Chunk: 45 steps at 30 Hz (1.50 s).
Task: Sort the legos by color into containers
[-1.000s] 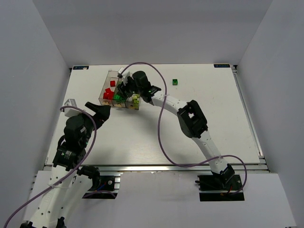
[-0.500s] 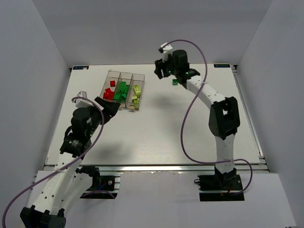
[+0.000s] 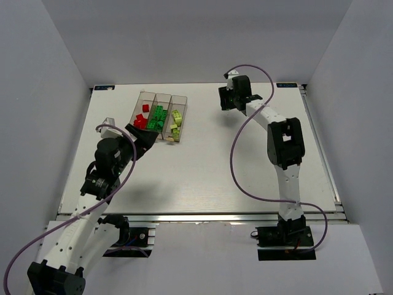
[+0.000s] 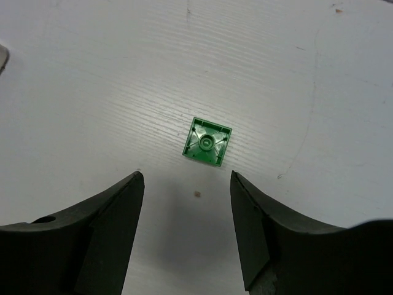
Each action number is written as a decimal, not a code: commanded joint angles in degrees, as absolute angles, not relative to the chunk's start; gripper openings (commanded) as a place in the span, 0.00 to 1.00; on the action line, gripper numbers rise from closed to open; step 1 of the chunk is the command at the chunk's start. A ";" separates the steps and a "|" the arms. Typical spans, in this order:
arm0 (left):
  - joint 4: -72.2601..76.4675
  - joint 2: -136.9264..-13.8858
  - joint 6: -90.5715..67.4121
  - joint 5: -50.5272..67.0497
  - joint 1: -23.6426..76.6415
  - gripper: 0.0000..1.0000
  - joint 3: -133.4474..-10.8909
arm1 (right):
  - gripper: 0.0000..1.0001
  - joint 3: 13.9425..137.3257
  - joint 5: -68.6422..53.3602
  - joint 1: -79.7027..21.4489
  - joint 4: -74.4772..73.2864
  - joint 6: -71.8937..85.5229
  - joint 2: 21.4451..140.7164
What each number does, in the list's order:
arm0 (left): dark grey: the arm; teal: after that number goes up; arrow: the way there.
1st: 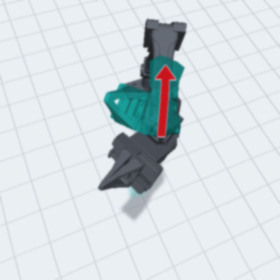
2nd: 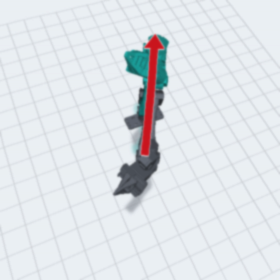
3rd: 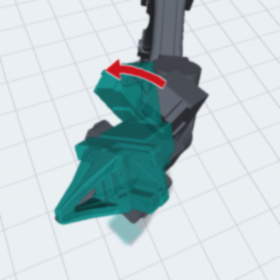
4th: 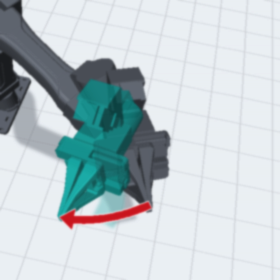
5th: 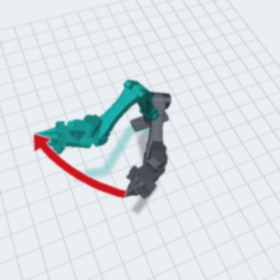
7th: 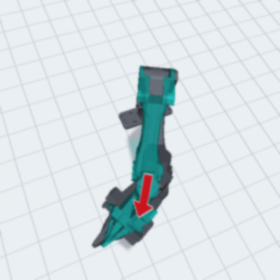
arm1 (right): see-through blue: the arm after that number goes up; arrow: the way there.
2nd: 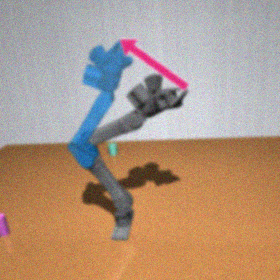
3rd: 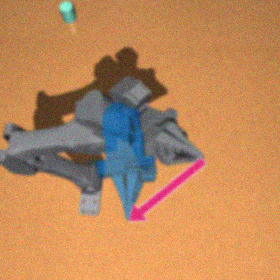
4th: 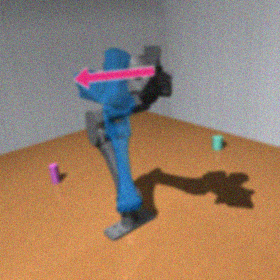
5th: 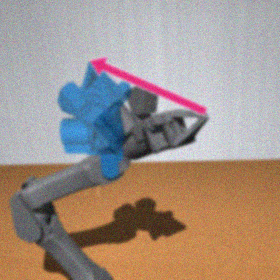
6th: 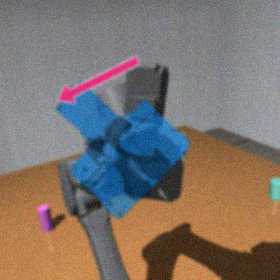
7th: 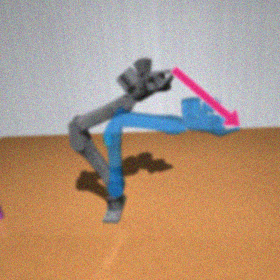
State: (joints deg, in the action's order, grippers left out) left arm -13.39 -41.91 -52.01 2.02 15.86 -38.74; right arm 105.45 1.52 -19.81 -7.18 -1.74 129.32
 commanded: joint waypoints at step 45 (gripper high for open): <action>-16.08 -43.33 -51.15 -4.83 15.82 0.98 -42.01 | 0.00 113.83 -9.48 -18.72 1.30 0.18 134.05</action>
State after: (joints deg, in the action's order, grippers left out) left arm -15.53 -45.12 -52.40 -3.18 15.86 -39.05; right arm 114.96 -3.86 -18.92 -4.43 0.84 141.86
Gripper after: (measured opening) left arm 0.983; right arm 0.428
